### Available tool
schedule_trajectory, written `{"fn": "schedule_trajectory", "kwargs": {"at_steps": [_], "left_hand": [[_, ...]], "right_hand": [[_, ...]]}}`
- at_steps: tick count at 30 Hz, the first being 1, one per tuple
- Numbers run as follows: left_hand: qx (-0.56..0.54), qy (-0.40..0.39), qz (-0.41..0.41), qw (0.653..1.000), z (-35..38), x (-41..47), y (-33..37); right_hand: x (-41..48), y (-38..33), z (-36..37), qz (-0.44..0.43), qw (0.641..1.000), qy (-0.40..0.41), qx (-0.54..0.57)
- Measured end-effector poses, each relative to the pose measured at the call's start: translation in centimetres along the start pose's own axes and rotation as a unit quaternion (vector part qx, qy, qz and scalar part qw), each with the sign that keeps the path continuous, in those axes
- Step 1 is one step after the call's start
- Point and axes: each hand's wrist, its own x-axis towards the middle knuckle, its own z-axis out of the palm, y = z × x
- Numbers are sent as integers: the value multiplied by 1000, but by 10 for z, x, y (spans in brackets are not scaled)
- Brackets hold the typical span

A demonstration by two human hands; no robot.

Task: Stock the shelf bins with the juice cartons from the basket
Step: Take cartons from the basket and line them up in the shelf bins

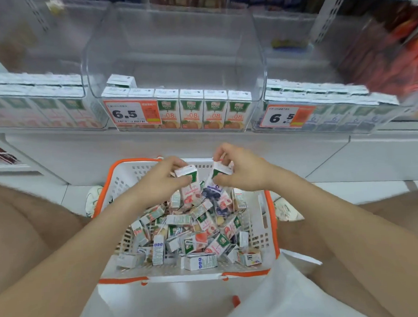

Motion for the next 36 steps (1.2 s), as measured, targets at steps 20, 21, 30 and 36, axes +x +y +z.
{"fn": "schedule_trajectory", "kwargs": {"at_steps": [20, 21, 30, 36], "left_hand": [[126, 79, 322, 935, 33, -4, 146], [152, 88, 337, 925, 39, 0, 158], [254, 130, 405, 868, 106, 48, 232], [240, 78, 404, 879, 137, 80, 242]], "right_hand": [[-74, -15, -185, 23, 959, 271, 83], [-81, -5, -199, 28, 952, 293, 83], [-112, 108, -276, 83, 868, 477, -112], [-90, 146, -285, 106, 892, 344, -273]]}}
